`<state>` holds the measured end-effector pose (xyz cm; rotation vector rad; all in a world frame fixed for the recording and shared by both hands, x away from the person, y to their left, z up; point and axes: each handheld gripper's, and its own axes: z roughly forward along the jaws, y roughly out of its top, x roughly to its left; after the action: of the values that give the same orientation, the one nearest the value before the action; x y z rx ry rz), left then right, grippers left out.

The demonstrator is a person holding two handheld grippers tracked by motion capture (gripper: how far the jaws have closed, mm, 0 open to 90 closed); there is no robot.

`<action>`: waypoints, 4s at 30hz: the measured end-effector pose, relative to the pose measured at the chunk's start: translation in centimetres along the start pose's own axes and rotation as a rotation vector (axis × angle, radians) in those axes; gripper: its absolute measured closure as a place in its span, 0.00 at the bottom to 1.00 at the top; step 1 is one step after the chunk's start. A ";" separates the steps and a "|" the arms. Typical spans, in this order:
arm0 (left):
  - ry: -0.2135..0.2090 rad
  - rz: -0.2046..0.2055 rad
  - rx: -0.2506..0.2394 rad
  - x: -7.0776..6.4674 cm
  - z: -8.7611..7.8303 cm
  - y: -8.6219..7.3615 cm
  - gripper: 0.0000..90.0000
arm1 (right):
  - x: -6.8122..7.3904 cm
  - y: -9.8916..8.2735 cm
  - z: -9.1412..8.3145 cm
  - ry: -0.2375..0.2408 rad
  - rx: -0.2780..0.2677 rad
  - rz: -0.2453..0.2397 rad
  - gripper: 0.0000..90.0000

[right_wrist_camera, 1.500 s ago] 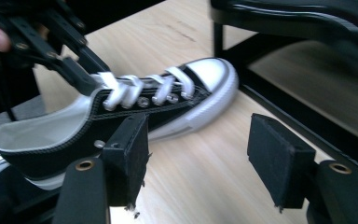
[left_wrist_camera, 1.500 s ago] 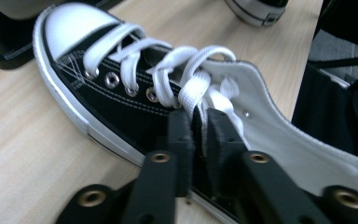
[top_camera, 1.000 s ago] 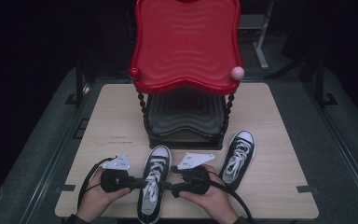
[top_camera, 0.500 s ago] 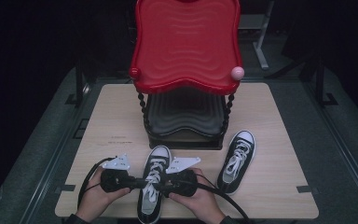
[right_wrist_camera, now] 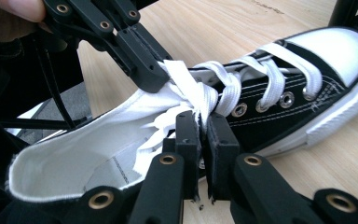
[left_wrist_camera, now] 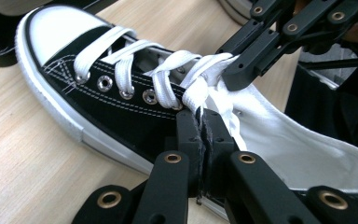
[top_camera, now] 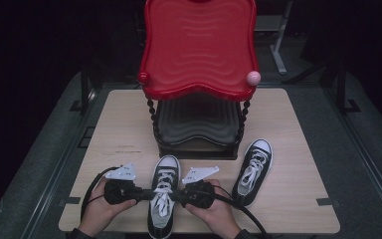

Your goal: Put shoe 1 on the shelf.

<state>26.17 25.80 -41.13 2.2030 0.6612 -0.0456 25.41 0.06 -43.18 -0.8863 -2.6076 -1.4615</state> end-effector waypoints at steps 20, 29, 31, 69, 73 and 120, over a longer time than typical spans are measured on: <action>-0.079 0.104 -0.108 -3.8 -0.7 4.0 0.98 | 1.2 0.3 -6.8 -0.006 -0.075 -0.041 0.94; -0.047 0.168 -0.161 -4.2 -1.8 7.0 0.98 | 0.9 2.0 -9.3 -0.043 -0.139 -0.085 0.95; -0.016 0.188 -0.185 -3.9 -2.2 8.3 0.98 | 0.4 3.2 -9.9 -0.069 -0.164 -0.105 0.95; 0.305 0.128 -0.361 4.2 0.7 14.1 0.94 | -8.3 11.4 -6.2 -0.334 -0.262 -0.135 0.87; 0.320 0.133 -0.363 3.7 0.1 14.0 0.76 | -7.8 10.8 -7.1 -0.305 -0.293 -0.126 0.73; 0.296 0.173 -0.171 1.1 3.2 8.1 0.53 | -5.7 5.0 -4.6 -0.288 -0.055 -0.215 0.54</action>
<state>31.56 19.67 -37.83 2.1101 0.6066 0.4183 31.52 -4.26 -38.33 -0.9082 -2.9662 -1.5665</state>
